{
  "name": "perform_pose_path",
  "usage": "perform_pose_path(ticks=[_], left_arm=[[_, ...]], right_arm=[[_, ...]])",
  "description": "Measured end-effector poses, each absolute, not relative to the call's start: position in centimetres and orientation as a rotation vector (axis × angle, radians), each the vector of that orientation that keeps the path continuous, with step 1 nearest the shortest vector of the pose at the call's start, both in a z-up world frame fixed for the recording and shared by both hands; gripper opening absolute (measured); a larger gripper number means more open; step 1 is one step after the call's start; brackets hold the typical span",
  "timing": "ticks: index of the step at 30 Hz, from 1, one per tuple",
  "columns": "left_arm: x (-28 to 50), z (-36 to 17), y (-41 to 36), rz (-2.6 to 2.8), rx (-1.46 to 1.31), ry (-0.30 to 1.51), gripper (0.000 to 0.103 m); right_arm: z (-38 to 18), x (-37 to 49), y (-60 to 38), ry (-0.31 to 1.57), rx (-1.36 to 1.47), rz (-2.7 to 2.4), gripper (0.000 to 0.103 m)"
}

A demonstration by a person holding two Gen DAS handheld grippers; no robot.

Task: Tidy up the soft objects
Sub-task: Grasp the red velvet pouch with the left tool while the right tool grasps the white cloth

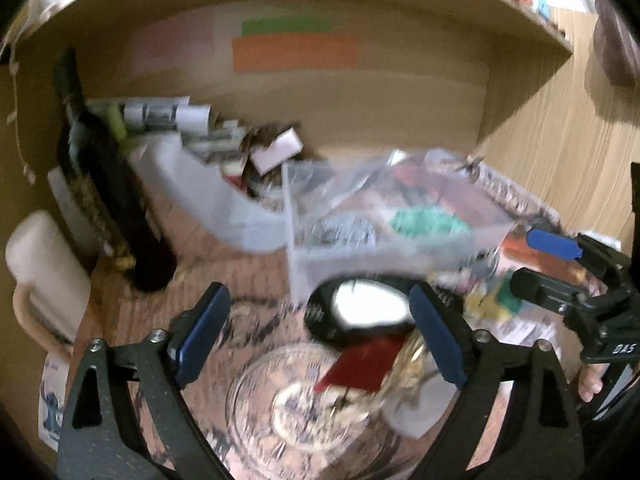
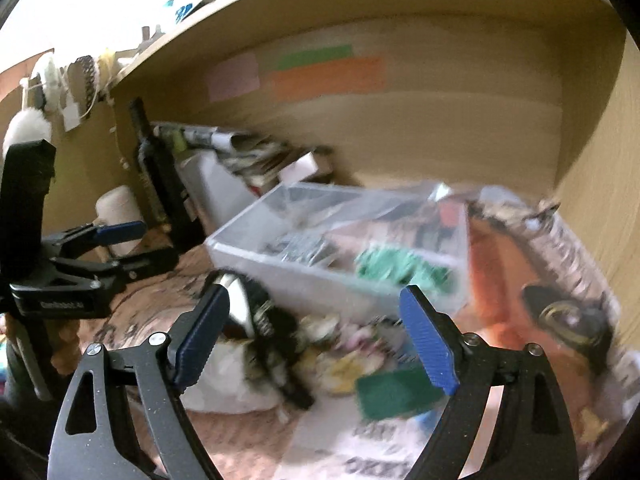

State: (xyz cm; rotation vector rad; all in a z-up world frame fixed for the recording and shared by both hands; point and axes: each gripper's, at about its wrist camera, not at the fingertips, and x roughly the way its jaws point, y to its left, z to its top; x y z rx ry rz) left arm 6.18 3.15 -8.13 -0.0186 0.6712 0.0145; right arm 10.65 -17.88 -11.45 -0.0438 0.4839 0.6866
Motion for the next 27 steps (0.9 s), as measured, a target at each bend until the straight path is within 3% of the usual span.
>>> perform_pose_path(ticks=[5, 8, 15, 19, 21, 27], left_arm=[[4.3, -10.4, 4.1, 0.022, -0.045, 0.724, 0.092], [3.4, -11.8, 4.6, 0.025, -0.055, 0.750, 0.092], [4.1, -14.5, 4.5, -0.009, -0.072, 0.820, 0.092], [5.0, -14.9, 3.9, -0.033, -0.067, 0.830, 0.092], [5.5, -14.9, 3.5, -0.039, -0.065, 0.828, 0.089], [6.9, -14.6, 2.1, -0.085, -0.062, 0.810, 0.062]], right_arm=[[-13.4, 9.4, -16.6, 0.534, -0.043, 0.742, 0.085], [-14.3, 8.7, -15.6, 0.560, -0.060, 0.768, 0.080], [-17.0, 8.7, -13.4, 0.666, -0.111, 0.819, 0.052], [-17.5, 9.0, -13.4, 0.682, -0.105, 0.815, 0.026], [-17.3, 8.8, -13.8, 0.667, -0.105, 0.811, 0.019], [-16.4, 8.3, -14.7, 0.625, -0.108, 0.793, 0.013]])
